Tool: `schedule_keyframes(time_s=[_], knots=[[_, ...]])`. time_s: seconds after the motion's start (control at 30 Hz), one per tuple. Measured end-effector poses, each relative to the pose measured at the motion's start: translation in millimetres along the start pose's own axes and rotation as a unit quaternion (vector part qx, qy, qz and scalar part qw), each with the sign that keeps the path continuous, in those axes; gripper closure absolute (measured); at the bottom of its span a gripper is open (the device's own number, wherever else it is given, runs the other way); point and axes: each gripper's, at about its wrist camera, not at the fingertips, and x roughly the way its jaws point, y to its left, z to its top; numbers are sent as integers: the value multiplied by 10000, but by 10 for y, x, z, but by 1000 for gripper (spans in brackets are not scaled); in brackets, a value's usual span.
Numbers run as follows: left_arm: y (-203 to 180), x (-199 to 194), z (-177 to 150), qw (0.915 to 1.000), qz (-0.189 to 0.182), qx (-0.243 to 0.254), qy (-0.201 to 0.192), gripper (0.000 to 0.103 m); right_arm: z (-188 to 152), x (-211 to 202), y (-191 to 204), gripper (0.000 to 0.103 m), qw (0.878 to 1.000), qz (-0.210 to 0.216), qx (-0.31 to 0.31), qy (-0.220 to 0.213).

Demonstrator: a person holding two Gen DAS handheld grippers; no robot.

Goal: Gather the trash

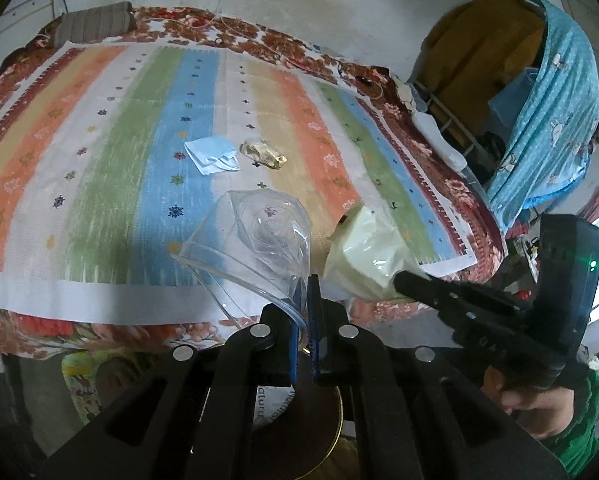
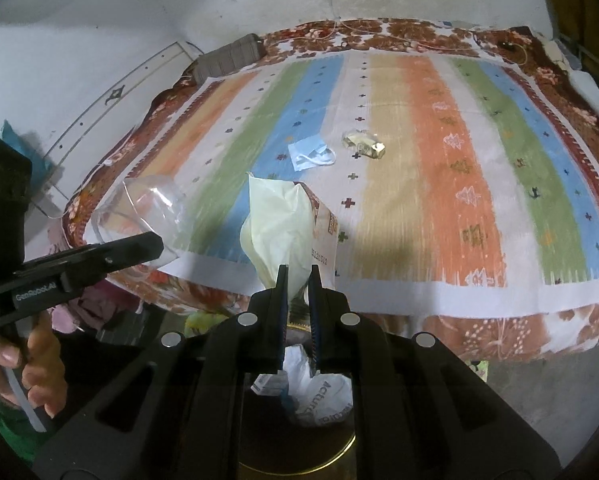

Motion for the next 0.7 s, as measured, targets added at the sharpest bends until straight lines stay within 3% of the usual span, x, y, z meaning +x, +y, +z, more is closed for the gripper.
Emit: schedule_keyframes(time_s=[0.33, 0.7], knots=[[9, 29, -427, 9995, 14, -155, 257, 100, -508, -3, -56, 94, 9990, 161, 218, 364], [9, 190, -813, 9964, 337, -330, 700, 100, -897, 111, 106, 94, 9973, -182, -68, 710]])
